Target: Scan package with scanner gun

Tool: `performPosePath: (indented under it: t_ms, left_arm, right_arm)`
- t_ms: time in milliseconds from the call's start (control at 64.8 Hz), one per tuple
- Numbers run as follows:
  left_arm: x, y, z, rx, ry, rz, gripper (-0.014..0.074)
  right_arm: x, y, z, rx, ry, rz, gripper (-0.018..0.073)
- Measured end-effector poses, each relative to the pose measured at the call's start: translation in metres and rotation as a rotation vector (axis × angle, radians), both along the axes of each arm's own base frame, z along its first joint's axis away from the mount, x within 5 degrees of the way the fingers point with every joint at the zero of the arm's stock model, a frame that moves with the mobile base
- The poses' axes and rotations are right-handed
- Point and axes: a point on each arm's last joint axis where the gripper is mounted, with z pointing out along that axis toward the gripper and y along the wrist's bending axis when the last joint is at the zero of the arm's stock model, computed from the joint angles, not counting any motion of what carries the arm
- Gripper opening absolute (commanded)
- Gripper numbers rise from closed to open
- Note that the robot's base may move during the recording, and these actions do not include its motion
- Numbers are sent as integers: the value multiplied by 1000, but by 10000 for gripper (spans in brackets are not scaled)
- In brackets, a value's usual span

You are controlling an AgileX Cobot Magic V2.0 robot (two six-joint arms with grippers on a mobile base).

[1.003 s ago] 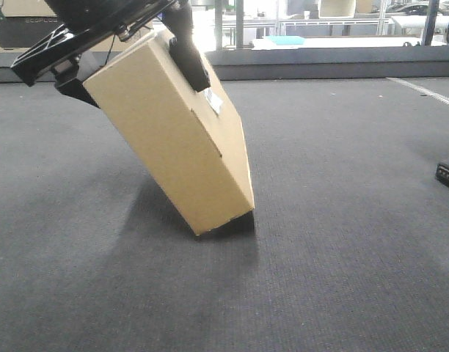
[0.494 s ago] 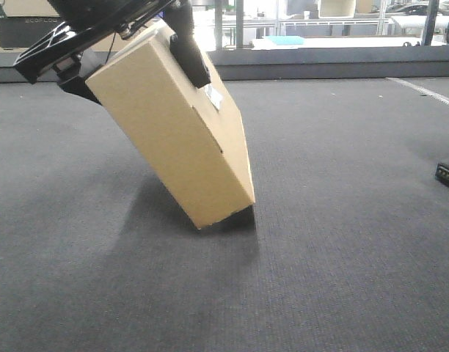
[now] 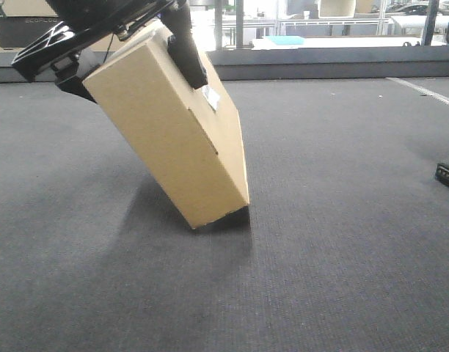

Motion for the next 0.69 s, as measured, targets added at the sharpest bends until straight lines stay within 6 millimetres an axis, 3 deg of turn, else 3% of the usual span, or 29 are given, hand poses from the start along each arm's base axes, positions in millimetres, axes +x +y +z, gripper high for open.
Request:
performPosePath:
  t_ms: [231,694]
  left_arm:
    - [0,0,0,-1,-4,0,-111]
    - [4,-1,3,-25,-54,10,-111]
  right_arm:
    - [14,2,11,-17,-58,40,-165]
    - [3,-35,22,-57,-99,67,-165]
